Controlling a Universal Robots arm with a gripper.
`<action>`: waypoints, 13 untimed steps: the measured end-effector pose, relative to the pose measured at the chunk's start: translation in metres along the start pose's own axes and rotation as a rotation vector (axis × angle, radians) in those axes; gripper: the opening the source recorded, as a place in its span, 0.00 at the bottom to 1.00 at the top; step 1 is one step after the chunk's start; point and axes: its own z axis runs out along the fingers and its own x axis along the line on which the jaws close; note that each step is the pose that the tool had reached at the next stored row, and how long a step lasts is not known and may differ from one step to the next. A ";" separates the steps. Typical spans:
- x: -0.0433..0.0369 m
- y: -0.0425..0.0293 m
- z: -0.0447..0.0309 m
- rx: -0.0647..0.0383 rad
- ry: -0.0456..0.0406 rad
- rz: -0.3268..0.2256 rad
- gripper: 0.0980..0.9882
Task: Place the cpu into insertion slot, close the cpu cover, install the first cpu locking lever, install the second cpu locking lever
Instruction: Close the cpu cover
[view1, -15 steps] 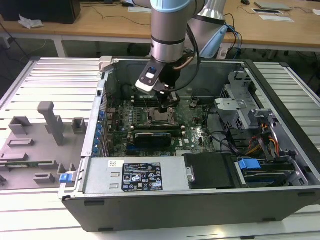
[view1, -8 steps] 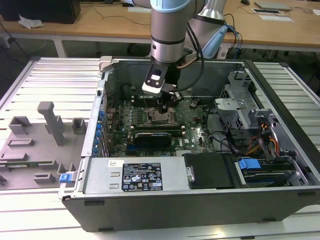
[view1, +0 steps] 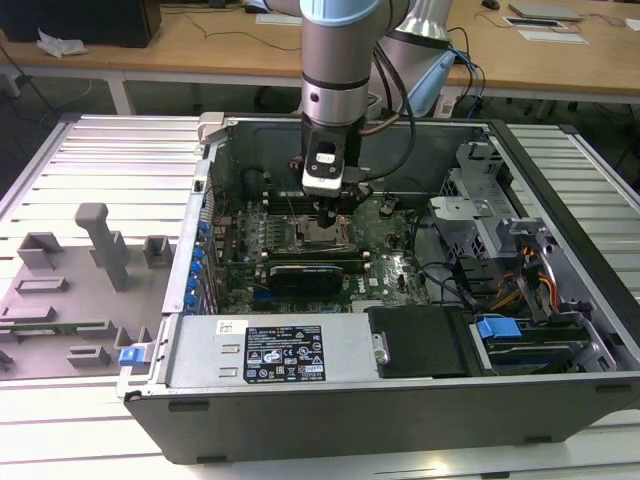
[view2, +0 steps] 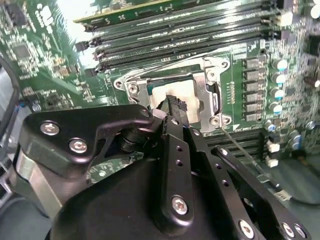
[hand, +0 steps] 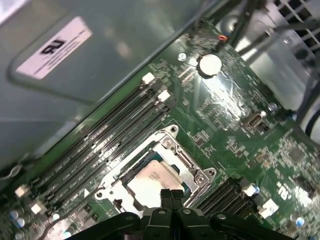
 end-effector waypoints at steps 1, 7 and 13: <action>0.0000 0.0000 0.0002 -0.001 -0.0002 -0.028 0.01; 0.0000 0.0000 0.0009 -0.004 -0.0009 -0.155 0.01; 0.0001 0.0000 0.0018 -0.008 -0.0017 -0.289 0.01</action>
